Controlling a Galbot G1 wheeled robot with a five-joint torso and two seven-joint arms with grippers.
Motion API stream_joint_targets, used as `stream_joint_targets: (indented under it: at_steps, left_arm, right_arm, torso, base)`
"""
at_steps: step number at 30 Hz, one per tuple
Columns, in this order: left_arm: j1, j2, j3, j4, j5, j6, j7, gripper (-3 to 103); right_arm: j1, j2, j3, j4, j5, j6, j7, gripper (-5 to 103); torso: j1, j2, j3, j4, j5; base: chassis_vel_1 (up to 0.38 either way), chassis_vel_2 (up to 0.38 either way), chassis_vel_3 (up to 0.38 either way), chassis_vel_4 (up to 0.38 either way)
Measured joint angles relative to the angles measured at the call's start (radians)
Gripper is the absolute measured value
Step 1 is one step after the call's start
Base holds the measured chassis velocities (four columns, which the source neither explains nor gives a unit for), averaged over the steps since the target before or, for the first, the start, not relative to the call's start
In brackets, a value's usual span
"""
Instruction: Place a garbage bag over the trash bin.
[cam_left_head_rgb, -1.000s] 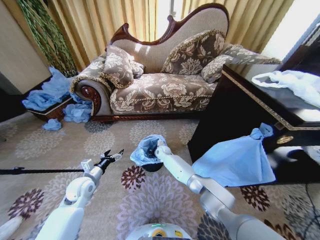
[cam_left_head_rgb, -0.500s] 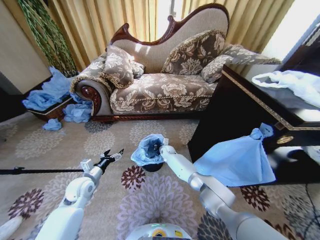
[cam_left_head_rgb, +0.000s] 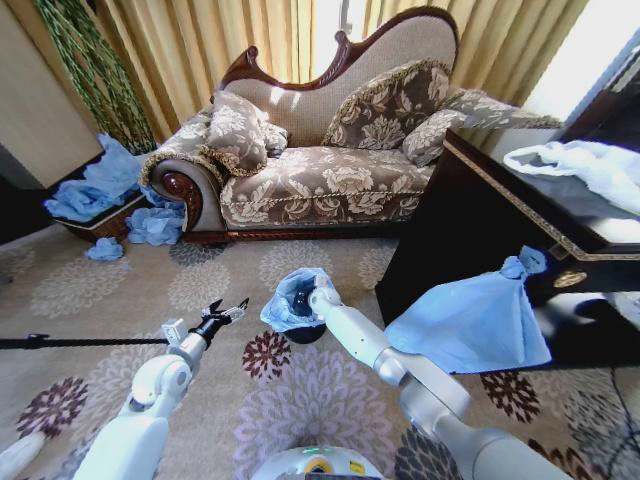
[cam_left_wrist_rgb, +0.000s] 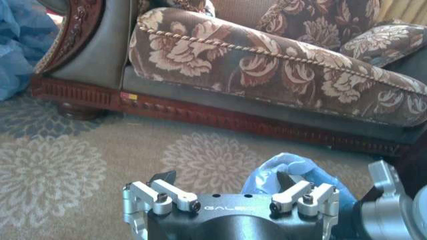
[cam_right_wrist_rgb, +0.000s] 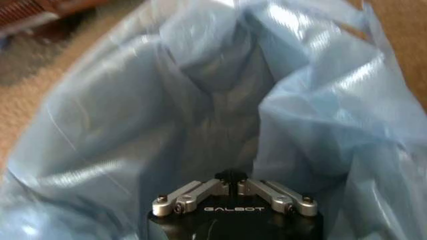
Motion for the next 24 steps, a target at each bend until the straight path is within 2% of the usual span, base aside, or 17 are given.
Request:
stream_joint_targets:
  at_steps: [3,15,18,19,20,22,24]
  left_arm:
    - [-0.001,0.002,0.000,-0.002,0.000,0.000,0.001,100]
    - [0.000,-0.004,0.006,0.000,0.001,-0.001,0.004,100]
    - [-0.002,0.001,0.006,0.002,-0.001,-0.001,0.004,100]
    - [-0.002,0.001,0.006,0.002,-0.001,-0.001,0.004,100]
    - [-0.004,0.004,0.006,0.003,-0.002,0.001,0.001,100]
    - [-0.011,0.013,0.010,0.003,-0.005,0.009,-0.006,100]
    - [-0.015,0.017,0.013,0.003,-0.006,0.012,-0.008,100]
  right_arm:
    - [-0.008,0.000,-0.002,0.021,0.010,-0.031,0.044,0]
    - [-0.004,0.000,0.000,0.111,0.025,-0.017,0.065,-1]
    - [-0.010,-0.003,-0.033,0.224,0.049,-0.017,0.109,15]
    - [-0.010,-0.003,-0.033,0.224,0.049,-0.017,0.109,15]
    - [-0.013,-0.018,-0.056,0.288,0.069,-0.017,0.143,20]
    - [-0.018,-0.062,-0.099,0.415,0.112,-0.015,0.220,31]
    - [-0.021,-0.085,-0.117,0.468,0.130,-0.016,0.247,31]
  torso:
    - [0.000,0.000,0.000,0.0003,0.0000]
    - [0.000,0.000,0.000,0.0000,-0.0001]
    - [0.000,0.000,0.000,0.0004,0.0001]
    - [0.000,0.000,0.000,0.0004,0.0001]
    - [0.000,0.000,0.000,0.0009,0.0002]
    - [0.000,0.000,0.000,0.0002,-0.0002]
    - [0.000,0.000,0.000,0.0000,0.0003]
  base:
    - [0.000,0.000,0.000,0.000]
    - [0.000,0.000,0.000,0.000]
    - [0.000,0.000,0.000,0.000]
    - [0.000,0.000,0.000,0.000]
    - [0.000,0.000,0.000,0.000]
    - [0.000,0.000,0.000,0.000]
    - [0.000,0.000,0.000,0.000]
